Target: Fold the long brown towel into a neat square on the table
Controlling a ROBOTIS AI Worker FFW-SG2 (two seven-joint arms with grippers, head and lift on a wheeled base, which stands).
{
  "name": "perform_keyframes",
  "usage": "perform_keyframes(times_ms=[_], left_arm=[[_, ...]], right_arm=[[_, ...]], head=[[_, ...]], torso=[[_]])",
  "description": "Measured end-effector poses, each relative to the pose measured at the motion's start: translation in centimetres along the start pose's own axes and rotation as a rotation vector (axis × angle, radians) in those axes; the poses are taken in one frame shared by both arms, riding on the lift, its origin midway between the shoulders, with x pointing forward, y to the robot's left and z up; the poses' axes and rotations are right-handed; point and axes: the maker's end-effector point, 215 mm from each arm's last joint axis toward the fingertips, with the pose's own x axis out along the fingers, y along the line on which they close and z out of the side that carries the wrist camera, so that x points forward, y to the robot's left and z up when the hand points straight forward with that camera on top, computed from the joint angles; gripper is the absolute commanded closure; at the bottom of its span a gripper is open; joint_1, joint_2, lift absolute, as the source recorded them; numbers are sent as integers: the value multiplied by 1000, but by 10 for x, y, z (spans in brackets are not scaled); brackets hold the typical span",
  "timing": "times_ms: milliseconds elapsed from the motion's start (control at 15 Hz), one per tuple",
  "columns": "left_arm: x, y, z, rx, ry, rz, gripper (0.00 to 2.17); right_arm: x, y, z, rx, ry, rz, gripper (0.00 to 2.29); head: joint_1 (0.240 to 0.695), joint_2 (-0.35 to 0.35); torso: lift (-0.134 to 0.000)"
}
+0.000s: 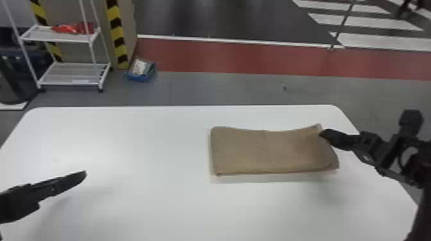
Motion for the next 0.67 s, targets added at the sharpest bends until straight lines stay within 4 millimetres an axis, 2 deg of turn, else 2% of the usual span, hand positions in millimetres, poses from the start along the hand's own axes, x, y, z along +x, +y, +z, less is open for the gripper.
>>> perform_keyframes(times_ms=[133,267,333,400,467,600,667], left_arm=[[-1,1,0,0,0,2,80],[-2,2,1,0,-2,3,80],[-3,3,2,1,-3,6,80],[-3,4,2,3,-4,7,80],[-2,2,1,4,-4,3,80],[2,-3,-3,8,4,-5,80],[3,-4,-5,9,9,-7,80]], right_arm=[[-1,11,-2,2,9,16,984],[-21,27,6,26,10,41,984],[-32,25,11,36,8,33,984],[-40,14,14,35,4,10,981],[-36,-4,10,17,3,-24,984],[-17,-35,6,-31,-4,-82,984],[-11,-41,8,-41,-8,-91,981]], head=[[695,-110],[695,-104],[695,-106],[695,-127],[695,-136],[695,-155],[695,-162]], torso=[[-124],[-124],[-124],[-124],[-124],[-124],[-124]])
